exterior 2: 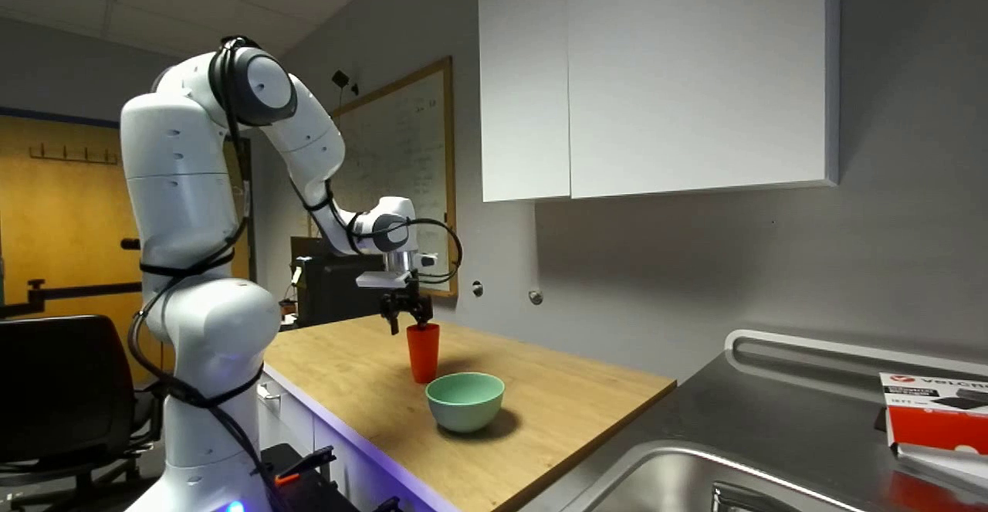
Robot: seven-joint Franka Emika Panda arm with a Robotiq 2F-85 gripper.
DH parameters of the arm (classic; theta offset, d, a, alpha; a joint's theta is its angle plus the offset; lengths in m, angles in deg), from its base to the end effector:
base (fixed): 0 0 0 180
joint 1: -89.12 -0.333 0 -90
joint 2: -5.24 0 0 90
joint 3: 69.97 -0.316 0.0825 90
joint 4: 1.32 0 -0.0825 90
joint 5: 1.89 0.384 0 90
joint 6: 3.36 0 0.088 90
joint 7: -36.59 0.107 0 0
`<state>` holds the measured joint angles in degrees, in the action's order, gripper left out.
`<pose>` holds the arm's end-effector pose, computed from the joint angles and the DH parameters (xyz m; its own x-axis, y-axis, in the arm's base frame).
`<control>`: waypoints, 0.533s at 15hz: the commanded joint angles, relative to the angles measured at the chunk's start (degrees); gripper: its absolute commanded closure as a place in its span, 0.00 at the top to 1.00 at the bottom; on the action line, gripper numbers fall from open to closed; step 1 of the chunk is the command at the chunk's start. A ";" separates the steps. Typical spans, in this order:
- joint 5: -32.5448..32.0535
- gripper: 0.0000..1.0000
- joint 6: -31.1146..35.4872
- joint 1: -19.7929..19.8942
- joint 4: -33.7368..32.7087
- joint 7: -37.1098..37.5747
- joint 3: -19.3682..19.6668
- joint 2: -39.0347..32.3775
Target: Pour the contents from the cup to the bowl
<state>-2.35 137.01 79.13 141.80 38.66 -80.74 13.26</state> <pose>0.4346 0.1642 0.3441 0.9413 0.3254 0.0903 0.3241 -0.9456 0.0285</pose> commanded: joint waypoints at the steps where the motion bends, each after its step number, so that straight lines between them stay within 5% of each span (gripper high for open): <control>1: 1.42 0.60 -0.61 -0.15 -3.87 0.16 0.23 -4.71; 8: 0.69 0.05 -0.72 0.19 -5.04 0.71 0.48 -6.01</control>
<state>-1.81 137.04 79.18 138.09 38.66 -80.62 7.48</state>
